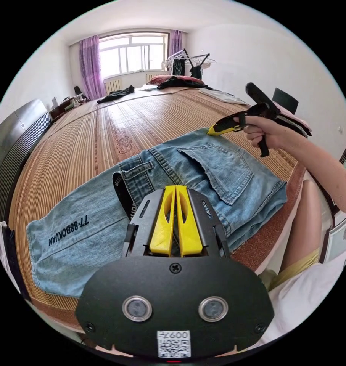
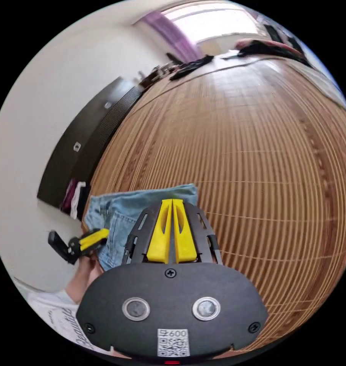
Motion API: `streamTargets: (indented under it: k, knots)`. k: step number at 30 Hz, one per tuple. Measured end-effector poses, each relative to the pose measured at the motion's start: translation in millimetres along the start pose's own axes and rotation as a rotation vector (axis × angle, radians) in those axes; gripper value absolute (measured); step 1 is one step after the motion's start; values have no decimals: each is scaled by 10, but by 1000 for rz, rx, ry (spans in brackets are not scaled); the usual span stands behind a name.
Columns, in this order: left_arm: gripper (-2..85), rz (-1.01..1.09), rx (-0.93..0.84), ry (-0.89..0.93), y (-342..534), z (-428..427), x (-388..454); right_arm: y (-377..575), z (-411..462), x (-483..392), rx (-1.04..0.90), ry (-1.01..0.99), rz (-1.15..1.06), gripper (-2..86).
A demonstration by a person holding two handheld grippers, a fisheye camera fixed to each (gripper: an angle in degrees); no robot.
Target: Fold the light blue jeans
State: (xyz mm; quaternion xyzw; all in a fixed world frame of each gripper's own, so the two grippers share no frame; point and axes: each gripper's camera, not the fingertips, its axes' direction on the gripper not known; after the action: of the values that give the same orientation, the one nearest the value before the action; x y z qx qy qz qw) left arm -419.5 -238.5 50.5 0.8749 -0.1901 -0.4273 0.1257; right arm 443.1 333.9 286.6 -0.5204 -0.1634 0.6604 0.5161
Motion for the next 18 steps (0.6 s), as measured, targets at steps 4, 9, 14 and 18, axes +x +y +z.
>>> streamTargets:
  k: [4, 9, 14, 18]
  knots:
    - [0, -19, 3, 36, 160, 419, -248, 134, -334, -1271, -39, 15, -315, -9]
    - [0, 5, 7, -13, 333, 880, -386, 236, -387, -2008, -91, 79, -248, -9]
    - [0, 6, 10, -16, 523, 1379, -693, 774, -1293, -2937, 188, 157, -141, -9]
    - [1, -1, 14, -2, 650, 1694, -948, 1124, -1571, -3932, 8, 141, -353, -9]
